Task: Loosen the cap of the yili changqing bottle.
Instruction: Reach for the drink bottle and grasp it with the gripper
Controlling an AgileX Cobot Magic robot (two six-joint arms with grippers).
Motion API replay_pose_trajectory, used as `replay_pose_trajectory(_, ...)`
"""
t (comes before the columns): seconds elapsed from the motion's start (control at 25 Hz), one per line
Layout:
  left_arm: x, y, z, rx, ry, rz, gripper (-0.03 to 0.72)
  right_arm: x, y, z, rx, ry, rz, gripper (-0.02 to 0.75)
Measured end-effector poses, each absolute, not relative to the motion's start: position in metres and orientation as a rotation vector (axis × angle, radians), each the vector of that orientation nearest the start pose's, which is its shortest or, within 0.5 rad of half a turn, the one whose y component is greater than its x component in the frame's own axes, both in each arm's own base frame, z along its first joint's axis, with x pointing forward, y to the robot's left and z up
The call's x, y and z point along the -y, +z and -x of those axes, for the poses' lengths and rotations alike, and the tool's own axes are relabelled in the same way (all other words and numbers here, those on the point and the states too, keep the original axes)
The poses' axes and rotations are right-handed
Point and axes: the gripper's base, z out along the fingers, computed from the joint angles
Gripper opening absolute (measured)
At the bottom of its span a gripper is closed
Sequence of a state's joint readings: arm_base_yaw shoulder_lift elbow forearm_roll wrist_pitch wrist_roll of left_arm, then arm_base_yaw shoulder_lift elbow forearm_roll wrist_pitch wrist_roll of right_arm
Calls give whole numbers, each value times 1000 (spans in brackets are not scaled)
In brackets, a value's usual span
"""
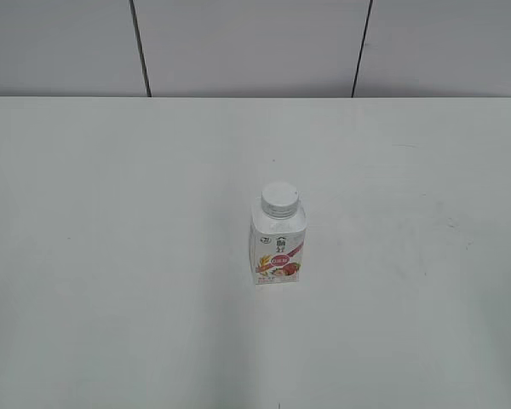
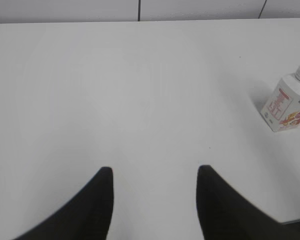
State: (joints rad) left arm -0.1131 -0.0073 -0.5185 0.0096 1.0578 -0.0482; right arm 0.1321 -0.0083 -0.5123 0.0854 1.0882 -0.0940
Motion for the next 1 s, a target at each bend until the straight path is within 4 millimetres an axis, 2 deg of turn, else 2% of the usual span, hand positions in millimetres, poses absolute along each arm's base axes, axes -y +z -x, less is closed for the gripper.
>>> replay_pose_trajectory(1.0,-2,283,8,-2016,-91,-65,344,-6,279,10,-2037,126,237,574)
